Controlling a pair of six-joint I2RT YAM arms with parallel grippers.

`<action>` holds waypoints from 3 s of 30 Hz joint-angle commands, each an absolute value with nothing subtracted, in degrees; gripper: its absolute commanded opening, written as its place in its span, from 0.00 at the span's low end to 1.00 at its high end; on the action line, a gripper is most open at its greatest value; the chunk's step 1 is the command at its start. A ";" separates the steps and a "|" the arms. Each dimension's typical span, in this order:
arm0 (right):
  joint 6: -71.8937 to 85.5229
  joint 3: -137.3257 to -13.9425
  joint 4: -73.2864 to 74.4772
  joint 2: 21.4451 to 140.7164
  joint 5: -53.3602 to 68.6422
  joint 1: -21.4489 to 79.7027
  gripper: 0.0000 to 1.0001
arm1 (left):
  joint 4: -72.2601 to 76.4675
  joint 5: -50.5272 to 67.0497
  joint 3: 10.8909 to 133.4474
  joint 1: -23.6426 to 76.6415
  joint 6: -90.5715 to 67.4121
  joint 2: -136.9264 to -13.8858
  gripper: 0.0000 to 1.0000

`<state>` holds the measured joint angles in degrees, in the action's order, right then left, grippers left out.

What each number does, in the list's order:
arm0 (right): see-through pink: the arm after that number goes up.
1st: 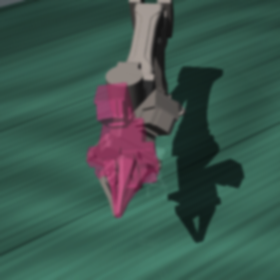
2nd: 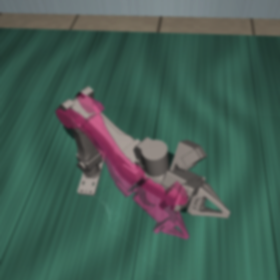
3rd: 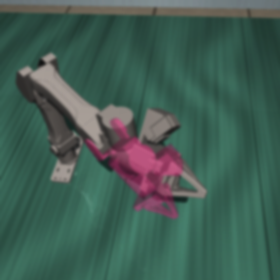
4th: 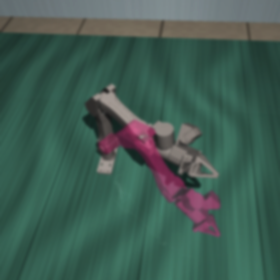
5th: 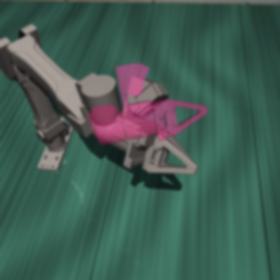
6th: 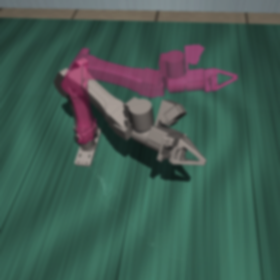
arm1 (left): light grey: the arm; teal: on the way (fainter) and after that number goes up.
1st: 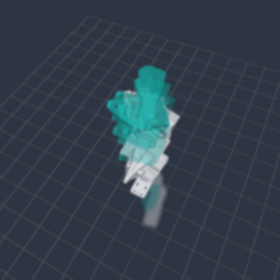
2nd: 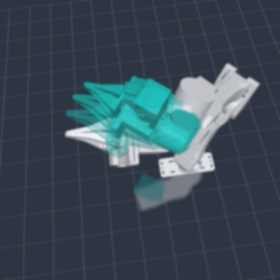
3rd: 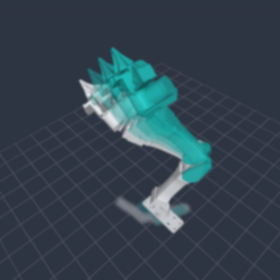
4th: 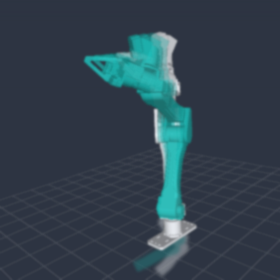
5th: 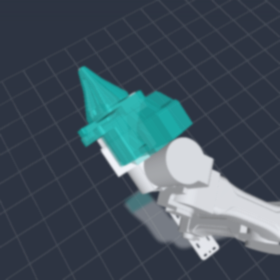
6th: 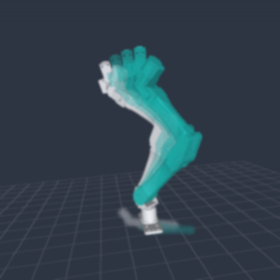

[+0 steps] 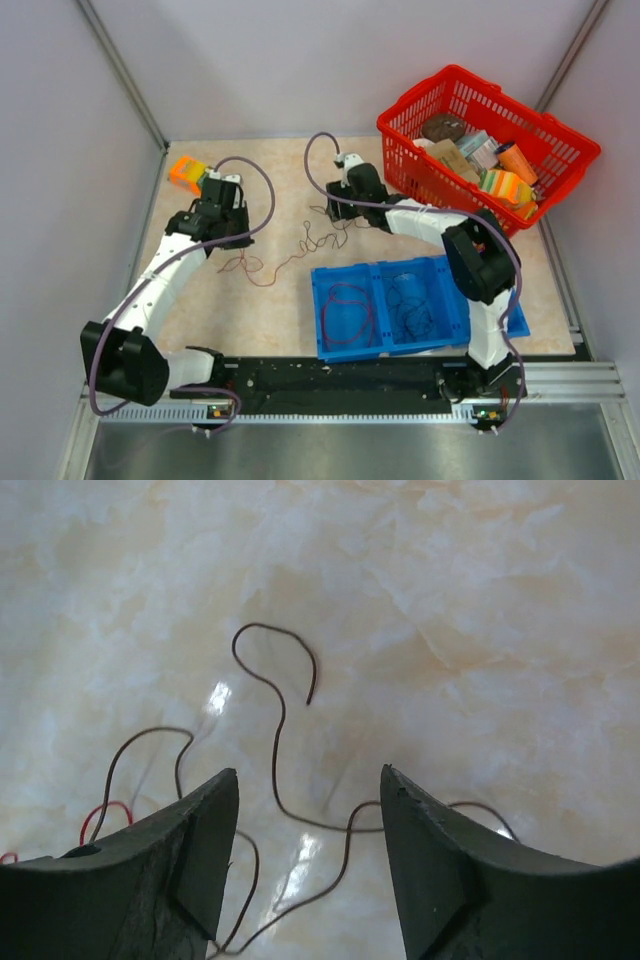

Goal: Untangle the cables

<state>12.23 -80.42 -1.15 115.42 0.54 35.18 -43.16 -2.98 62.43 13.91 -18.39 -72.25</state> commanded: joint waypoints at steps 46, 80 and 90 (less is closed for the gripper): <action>34.19 -72.68 -12.75 108.46 10.81 38.94 0.57 | -2.11 32.17 48.07 16.61 -33.14 -91.76 0.53; 35.33 -77.52 -8.53 115.40 13.79 37.79 0.51 | -6.42 18.02 53.97 26.10 -26.10 -99.41 0.15; 37.71 -80.42 -6.86 119.53 15.47 37.79 0.36 | -8.52 17.50 51.07 26.02 -25.40 -90.10 0.00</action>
